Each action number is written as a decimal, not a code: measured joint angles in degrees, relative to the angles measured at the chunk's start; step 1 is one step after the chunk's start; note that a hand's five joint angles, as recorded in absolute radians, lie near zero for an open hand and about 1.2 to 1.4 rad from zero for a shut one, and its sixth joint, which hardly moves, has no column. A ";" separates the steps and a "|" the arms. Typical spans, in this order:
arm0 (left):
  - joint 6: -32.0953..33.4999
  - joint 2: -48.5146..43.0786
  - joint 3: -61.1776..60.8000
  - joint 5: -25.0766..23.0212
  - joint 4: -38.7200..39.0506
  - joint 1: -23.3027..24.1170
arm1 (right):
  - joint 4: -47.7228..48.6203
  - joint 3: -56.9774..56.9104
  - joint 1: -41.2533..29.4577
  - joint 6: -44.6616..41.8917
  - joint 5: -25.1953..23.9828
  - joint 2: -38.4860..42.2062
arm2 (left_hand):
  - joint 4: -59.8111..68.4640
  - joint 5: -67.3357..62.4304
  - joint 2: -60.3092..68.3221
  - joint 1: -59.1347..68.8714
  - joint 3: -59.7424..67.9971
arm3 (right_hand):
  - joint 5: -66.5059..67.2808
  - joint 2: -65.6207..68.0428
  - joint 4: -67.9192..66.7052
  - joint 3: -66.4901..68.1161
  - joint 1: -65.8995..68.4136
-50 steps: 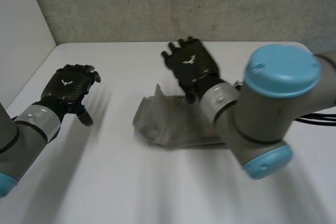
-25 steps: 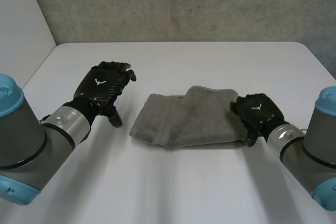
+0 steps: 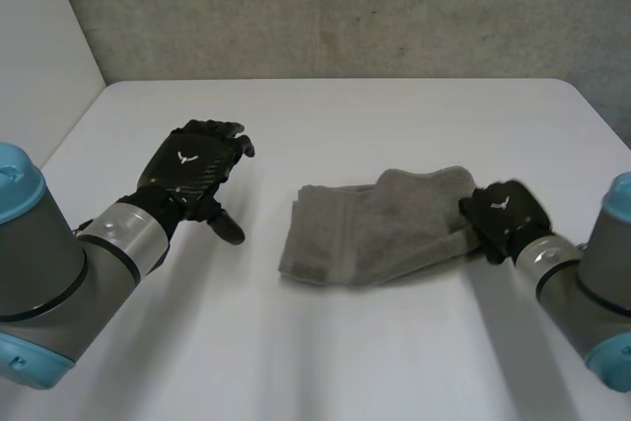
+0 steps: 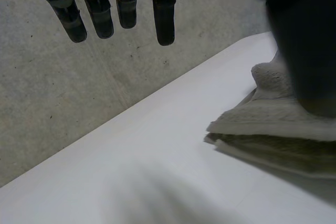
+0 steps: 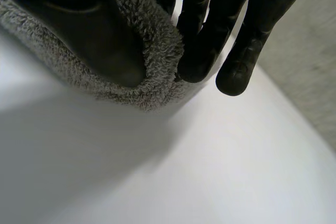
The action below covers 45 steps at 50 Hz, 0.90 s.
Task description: Fold the towel.
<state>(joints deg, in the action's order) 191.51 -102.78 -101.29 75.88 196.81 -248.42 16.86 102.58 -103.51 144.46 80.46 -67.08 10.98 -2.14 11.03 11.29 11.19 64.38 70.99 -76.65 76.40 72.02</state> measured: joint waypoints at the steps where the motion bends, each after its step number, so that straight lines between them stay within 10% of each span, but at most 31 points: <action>1: -0.01 -0.01 0.07 0.01 0.01 0.00 | -0.17 -0.22 0.21 -1.06 0.04 -1.34 | 0.00 0.00 0.00 0.00 0.00 | 0.00 0.00 0.00 0.05 0.01; 27: -1.11 -0.16 1.48 0.20 0.12 0.19 | -10.28 -19.21 -27.85 -4.83 -2.19 10.73 | 0.00 0.00 0.00 0.00 -0.05 | -0.80 0.85 1.25 -0.78 0.13; 35: -1.17 -0.95 4.76 1.70 -0.19 0.56 | -11.27 -17.69 -28.25 -4.25 -2.42 9.10 | 0.00 0.00 0.00 0.00 -0.05 | -57.30 -52.72 58.59 -56.78 -54.54; 45: -2.78 -4.66 11.24 6.92 -0.38 5.10 | -11.45 -12.65 -27.00 -2.78 -1.93 0.94 | -0.09 0.00 -0.09 -0.23 -0.20 | -60.75 -56.89 62.13 -62.19 -58.72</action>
<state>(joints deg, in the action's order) 188.73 -107.44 -90.05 82.81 196.42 -243.32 5.40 89.93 -130.51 141.68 78.53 -66.14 10.89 -2.14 10.95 11.06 10.99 3.63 14.10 -14.52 14.21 13.30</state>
